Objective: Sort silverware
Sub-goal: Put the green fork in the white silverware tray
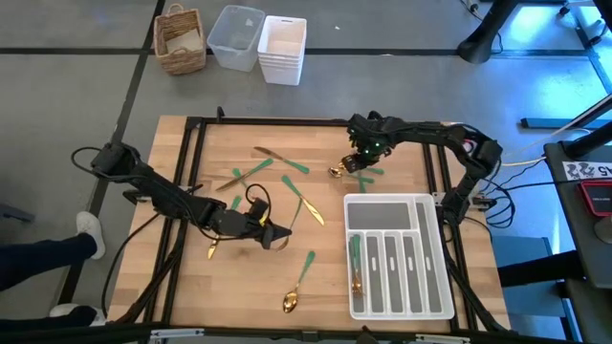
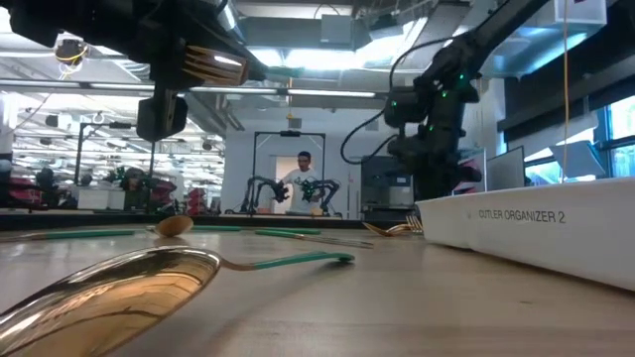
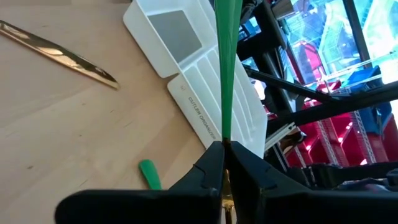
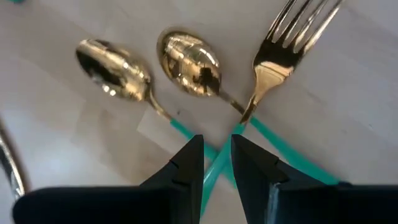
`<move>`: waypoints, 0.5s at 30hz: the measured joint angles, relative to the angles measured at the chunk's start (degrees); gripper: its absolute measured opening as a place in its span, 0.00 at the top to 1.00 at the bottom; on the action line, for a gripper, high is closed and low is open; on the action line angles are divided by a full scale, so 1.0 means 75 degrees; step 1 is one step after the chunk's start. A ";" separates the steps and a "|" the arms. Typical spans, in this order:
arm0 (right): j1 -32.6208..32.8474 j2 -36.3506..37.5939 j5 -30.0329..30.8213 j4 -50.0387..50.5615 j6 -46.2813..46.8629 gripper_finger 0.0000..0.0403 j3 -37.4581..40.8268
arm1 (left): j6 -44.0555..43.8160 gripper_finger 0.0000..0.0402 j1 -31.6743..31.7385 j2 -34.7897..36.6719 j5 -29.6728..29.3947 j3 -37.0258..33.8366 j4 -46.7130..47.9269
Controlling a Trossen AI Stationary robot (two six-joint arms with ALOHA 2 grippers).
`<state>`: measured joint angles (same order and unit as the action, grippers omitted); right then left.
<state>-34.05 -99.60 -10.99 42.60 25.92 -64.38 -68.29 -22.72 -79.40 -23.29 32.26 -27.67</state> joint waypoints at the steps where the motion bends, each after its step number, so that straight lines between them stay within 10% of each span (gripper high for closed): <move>1: -0.0031 -0.0062 -0.0002 -0.0041 0.0071 0.79 0.0000 | 0.0002 0.98 0.0000 0.0000 0.0000 0.0000 -0.0001; 15: -0.0687 -0.0270 0.0176 -0.0365 0.0316 0.79 0.0000 | 0.0111 0.97 0.0000 0.0000 0.0000 0.0001 -0.0042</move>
<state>-39.20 -101.62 -9.67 39.86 28.29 -64.38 -67.46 -22.72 -79.40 -23.29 32.27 -27.99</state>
